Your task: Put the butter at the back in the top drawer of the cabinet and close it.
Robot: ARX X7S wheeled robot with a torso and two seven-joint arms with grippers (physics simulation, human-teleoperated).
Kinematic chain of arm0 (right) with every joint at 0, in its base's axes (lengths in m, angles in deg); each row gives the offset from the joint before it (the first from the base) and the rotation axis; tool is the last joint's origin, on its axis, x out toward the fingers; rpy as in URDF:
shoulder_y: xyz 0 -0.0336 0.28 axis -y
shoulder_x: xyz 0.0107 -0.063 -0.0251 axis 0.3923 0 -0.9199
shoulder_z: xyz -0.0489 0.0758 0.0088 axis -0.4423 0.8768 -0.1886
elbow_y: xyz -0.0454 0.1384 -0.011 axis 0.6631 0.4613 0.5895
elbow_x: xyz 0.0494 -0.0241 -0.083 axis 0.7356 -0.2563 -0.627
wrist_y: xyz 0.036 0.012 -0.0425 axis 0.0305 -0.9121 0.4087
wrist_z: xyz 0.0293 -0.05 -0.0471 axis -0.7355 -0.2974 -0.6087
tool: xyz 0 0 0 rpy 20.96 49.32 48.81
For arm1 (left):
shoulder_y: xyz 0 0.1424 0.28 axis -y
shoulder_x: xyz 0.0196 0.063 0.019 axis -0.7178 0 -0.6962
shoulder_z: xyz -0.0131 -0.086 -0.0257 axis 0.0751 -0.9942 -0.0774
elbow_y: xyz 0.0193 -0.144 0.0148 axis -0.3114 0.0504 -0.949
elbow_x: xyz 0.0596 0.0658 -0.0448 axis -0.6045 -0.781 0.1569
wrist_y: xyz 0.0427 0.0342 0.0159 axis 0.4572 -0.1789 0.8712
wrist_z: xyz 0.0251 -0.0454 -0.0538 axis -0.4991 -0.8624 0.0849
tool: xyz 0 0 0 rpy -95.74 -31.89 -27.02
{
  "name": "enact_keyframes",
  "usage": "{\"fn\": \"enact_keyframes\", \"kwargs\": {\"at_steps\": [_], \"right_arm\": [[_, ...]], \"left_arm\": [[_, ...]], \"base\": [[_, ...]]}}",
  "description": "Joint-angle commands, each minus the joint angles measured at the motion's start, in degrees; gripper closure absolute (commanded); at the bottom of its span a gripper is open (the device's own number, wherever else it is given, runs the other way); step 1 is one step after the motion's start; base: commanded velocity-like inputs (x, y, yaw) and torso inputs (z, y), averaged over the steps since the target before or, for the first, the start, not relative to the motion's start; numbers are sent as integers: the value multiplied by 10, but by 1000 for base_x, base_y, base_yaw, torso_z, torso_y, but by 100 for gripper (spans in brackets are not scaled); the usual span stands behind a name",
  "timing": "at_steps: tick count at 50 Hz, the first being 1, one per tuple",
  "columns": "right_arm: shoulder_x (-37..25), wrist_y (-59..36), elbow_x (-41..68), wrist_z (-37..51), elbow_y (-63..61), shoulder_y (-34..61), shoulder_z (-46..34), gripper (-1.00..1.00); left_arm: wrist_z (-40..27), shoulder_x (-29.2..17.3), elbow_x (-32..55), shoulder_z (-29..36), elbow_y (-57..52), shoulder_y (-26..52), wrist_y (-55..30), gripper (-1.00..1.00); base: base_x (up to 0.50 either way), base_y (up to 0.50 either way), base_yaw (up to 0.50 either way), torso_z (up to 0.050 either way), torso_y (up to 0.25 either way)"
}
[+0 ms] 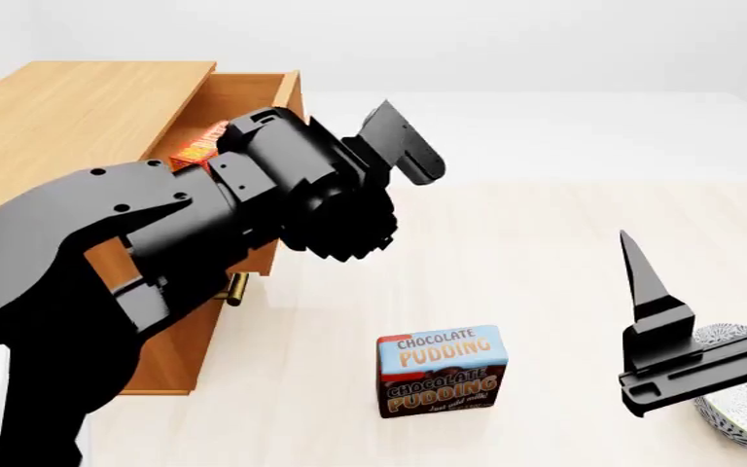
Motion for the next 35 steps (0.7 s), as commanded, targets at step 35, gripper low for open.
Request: {"fn": "enact_keyframes", "kwargs": {"at_steps": [35], "right_arm": [[-1, -45, 74, 7, -1, 31, 58, -100]], "left_arm": [[11, -89, 5, 8, 54, -58, 14, -100]], "base": [[0, 0, 0, 0, 0]]}}
